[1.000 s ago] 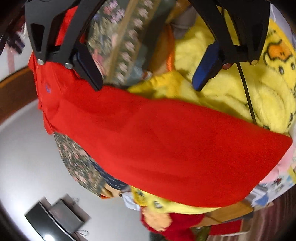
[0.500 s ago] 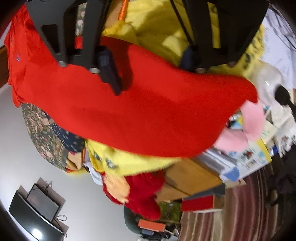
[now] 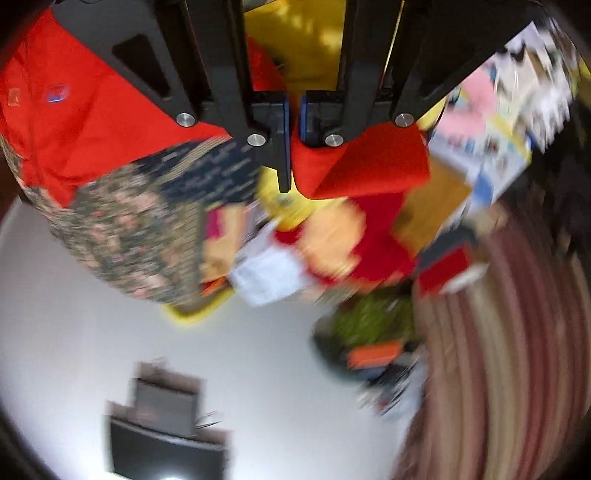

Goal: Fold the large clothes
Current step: 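Grasp the red jacket's sleeve with the left gripper and lift it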

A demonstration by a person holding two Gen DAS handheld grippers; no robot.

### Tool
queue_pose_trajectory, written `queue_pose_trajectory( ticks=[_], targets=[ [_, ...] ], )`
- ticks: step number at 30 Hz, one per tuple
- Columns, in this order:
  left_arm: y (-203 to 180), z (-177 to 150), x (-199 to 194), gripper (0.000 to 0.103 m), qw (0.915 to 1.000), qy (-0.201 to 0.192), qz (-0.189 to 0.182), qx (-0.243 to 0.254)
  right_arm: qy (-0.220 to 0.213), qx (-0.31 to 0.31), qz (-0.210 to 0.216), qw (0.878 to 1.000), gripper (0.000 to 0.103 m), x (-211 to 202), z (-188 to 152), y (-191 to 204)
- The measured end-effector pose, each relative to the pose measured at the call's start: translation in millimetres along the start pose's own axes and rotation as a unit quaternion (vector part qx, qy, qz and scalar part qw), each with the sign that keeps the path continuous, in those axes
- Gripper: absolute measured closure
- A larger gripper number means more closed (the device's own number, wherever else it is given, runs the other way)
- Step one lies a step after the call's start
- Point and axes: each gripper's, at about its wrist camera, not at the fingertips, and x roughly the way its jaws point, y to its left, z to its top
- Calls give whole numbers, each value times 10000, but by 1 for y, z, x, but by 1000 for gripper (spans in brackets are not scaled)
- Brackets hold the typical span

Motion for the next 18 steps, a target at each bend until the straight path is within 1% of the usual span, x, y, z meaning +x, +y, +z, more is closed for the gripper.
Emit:
queue_pose_trajectory(
  ticks=[1,2,4,6,7,8,9,11,13,14,15,16,17,18],
  targets=[
    [-18,9,-6,101,9997,-97,-140,155,-11,43,39,10000,0,-3,-1,-4],
    [-45,20,-14,101,9985,-211,-359,365,-31,86,67,9999,0,-5,-1,-8],
    [-90,32,-29,101,9942,-385,-717,705,-92,164,82,9998,0,-10,-1,-17],
    [-148,37,-46,101,9853,-545,-1157,1128,-136,246,89,9996,0,-13,-1,-27],
    [-170,36,-52,101,9810,-587,-1332,1280,-152,297,96,9994,0,-15,-1,-32],
    [-193,33,-57,101,9760,-600,-1541,1419,-158,331,108,9993,0,-15,-2,-36],
    [-222,27,-62,101,9690,-540,-1839,1560,-158,394,129,9990,0,-17,-3,-43],
    [-264,13,-63,101,9586,-355,-2256,1702,-187,504,150,9984,0,-20,-7,-55],
    [-317,-11,-60,101,9436,-15,-2662,1968,-191,610,149,9978,0,-23,-11,-67],
    [-338,-25,-57,101,9372,153,-2776,2108,-184,671,149,9975,0,-24,-14,-72],
    [-368,-49,-50,101,9267,460,-2882,2367,-170,733,149,9971,0,-24,-17,-78],
    [-385,-67,-44,101,9202,669,-2902,2542,-157,767,149,9968,0,-24,-18,-82],
    [-406,-92,-36,101,9102,976,-2900,2791,-126,839,150,9963,0,-25,-20,-90],
    [-416,-108,-32,101,9039,1143,-2904,2927,-107,881,150,9959,0,-25,-22,-95]
  ],
)
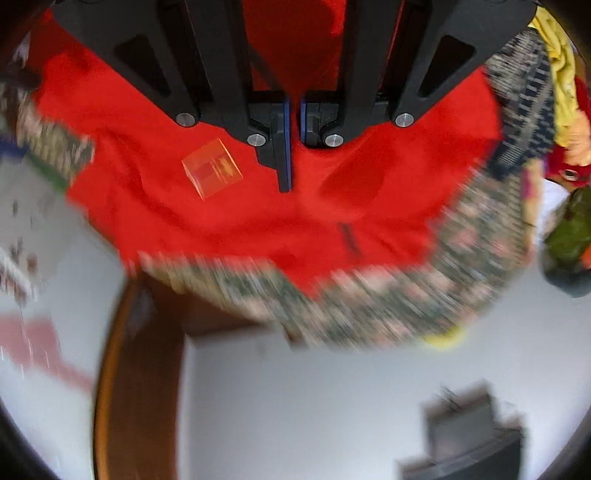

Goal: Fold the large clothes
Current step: 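Grasp the red jacket's sleeve with the left gripper and lift it, then fold the held sleeve across the jacket front with the left gripper, release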

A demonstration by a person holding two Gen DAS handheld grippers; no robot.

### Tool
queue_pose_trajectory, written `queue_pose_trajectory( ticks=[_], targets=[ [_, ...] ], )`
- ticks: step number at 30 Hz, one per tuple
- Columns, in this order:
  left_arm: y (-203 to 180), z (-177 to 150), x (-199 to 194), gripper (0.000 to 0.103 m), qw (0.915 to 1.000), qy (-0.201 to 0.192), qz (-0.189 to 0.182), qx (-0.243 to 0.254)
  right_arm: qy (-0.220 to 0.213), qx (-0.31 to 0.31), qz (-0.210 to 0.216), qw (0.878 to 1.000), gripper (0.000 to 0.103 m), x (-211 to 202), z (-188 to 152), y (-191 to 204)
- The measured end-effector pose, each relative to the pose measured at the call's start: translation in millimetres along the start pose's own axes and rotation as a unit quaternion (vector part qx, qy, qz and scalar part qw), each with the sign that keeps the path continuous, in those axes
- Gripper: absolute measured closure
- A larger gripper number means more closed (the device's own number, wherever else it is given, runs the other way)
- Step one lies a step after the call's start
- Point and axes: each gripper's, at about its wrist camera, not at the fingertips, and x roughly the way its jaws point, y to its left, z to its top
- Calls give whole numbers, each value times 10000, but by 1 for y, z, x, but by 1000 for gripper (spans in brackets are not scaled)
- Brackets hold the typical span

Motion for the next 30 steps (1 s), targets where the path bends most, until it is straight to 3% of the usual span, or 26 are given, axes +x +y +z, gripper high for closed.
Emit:
queue_pose_trajectory(
  ticks=[4,8,11,12,13,15,20,24,30],
  targets=[
    [-40,-38,56,100,9951,921,-268,252,83,203,-29,9998,0,1,-3,-24],
    [-52,-59,64,96,9925,1154,-361,169,224,414,-57,9989,0,6,-5,-43],
    [-50,-66,52,66,9895,1282,-672,30,264,416,-81,9988,0,9,-3,-46],
    [-47,-69,44,49,9886,1293,-774,-47,265,369,-95,9989,0,10,-2,-44],
    [-43,-71,36,43,9887,1264,-797,-99,260,330,-101,9991,0,10,-1,-41],
    [-35,-75,20,42,9899,1175,-773,-160,214,131,-121,9996,0,11,5,-31],
    [6,-85,-24,35,9929,947,-546,-471,149,-451,-82,9988,0,16,17,10],
    [55,-96,-53,30,9948,654,-42,-774,132,-1005,-10,9948,0,28,27,55],
    [121,-120,-61,30,9887,577,474,-1300,381,-1797,228,9827,0,65,30,126]
  ],
)
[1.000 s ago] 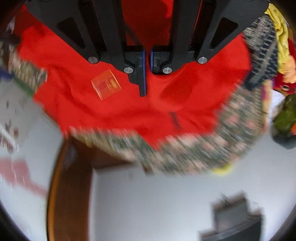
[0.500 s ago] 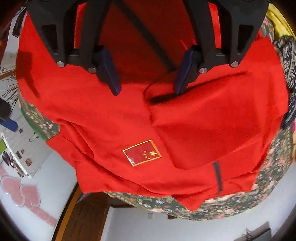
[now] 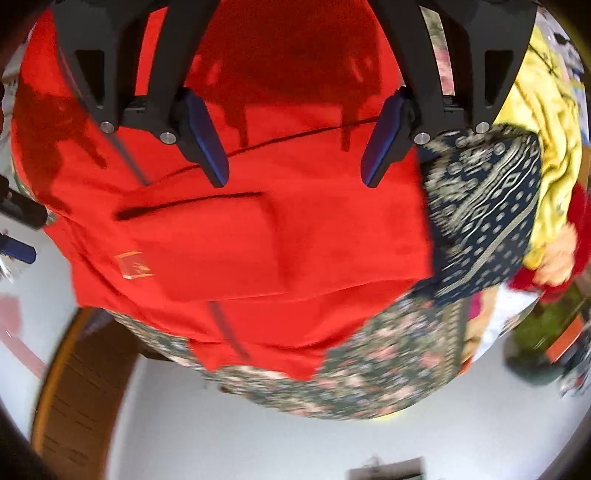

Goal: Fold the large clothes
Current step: 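Fold the held sleeve across the jacket front with the left gripper, release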

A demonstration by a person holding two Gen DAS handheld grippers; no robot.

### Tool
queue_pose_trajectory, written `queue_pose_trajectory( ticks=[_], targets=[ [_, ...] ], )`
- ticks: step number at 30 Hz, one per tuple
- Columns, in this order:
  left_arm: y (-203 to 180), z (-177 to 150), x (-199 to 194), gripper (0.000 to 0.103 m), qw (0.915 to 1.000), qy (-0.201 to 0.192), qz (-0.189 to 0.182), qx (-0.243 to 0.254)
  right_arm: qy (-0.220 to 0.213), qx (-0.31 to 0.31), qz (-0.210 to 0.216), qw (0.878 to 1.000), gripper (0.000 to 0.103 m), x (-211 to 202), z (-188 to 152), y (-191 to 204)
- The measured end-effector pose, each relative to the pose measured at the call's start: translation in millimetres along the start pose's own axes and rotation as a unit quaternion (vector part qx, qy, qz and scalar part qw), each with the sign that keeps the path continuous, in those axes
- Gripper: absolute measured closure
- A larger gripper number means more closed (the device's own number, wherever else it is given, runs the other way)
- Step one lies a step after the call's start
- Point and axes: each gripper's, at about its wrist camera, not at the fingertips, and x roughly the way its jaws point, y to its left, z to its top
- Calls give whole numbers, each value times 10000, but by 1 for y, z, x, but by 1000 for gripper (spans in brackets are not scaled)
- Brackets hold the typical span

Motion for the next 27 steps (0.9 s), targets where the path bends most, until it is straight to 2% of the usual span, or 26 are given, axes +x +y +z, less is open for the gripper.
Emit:
queue_pose_trajectory(
  ticks=[2,7,11,14,16,18,20,22,23,26,27],
  targets=[
    [25,-8,5,30,9997,40,108,-225,116,-261,127,9995,0,17,8,20],
    [62,-20,29,30,9978,282,106,-595,518,-951,317,9936,0,65,18,64],
    [70,-30,56,30,9964,461,153,-693,728,-1541,253,9850,1,105,23,98],
    [71,-36,68,30,9961,516,64,-712,879,-1795,276,9794,8,126,22,113],
    [69,-38,72,29,9961,490,44,-733,1132,-1921,316,9743,22,148,21,121],
    [69,-39,74,29,9962,472,51,-726,1283,-1895,442,9725,25,161,21,124],
    [69,-40,77,29,9962,474,47,-726,1209,-1851,472,9741,28,164,25,125],
    [66,-43,77,28,9963,437,69,-740,1112,-1801,508,9760,48,164,29,126],
    [66,-44,78,27,9963,413,101,-744,1111,-1756,545,9767,51,165,30,126],
    [64,-45,79,26,9965,373,176,-724,1109,-1693,678,9769,71,167,34,126],
    [64,-45,80,26,9964,376,194,-734,1098,-1683,758,9767,81,164,33,127]
  ],
)
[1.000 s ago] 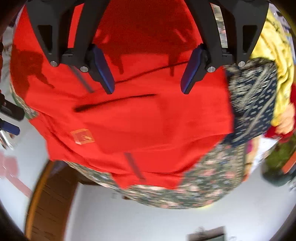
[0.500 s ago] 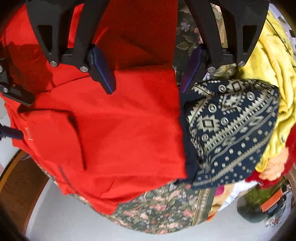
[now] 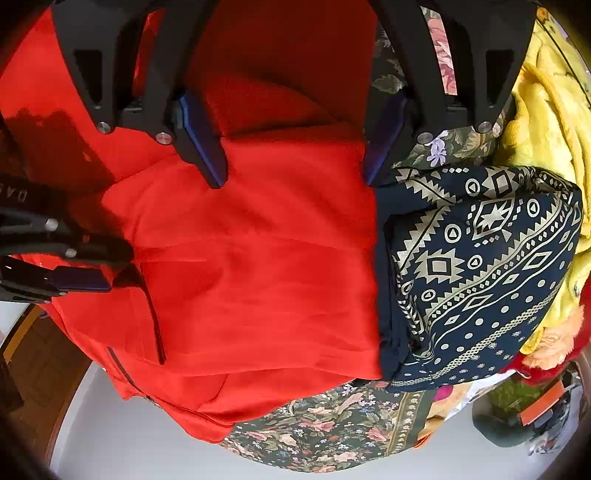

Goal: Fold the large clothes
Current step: 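Fold the held sleeve across the jacket front with the left gripper, release, then grasp the other sleeve with the right gripper and lift it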

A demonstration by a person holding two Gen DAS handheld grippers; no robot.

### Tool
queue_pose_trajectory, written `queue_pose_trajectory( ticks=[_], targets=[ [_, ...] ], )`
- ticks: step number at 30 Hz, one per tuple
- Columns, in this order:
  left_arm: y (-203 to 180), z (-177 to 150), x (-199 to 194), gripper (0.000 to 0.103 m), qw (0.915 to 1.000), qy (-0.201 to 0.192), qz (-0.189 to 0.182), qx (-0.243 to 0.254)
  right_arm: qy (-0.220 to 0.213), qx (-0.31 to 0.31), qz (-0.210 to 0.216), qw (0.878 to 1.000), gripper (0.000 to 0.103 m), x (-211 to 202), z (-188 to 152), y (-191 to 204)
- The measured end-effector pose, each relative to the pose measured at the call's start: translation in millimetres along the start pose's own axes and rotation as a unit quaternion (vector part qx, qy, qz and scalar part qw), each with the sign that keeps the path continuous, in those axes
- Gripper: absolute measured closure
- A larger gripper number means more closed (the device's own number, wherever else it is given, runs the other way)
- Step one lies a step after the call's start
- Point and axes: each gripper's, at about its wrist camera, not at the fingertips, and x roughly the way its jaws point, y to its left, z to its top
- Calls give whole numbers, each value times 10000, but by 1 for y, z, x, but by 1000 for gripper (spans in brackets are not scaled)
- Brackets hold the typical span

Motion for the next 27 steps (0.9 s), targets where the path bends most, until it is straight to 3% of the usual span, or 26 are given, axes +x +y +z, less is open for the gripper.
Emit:
queue_pose_trajectory(
  ticks=[3,10,18,27],
  targets=[
    [1,1,2,25,10000,36,24,-46,-270,3,-220,9994,94,-16,-2,4],
    [1,0,4,22,9997,114,105,-166,-822,234,-518,9950,96,-71,-14,-28],
    [-7,1,2,22,9991,102,401,-69,-1453,996,-704,9819,96,-149,-46,-96],
    [-12,6,5,21,9969,208,762,10,-1595,1989,-872,9630,96,-180,-104,-165]
  ],
)
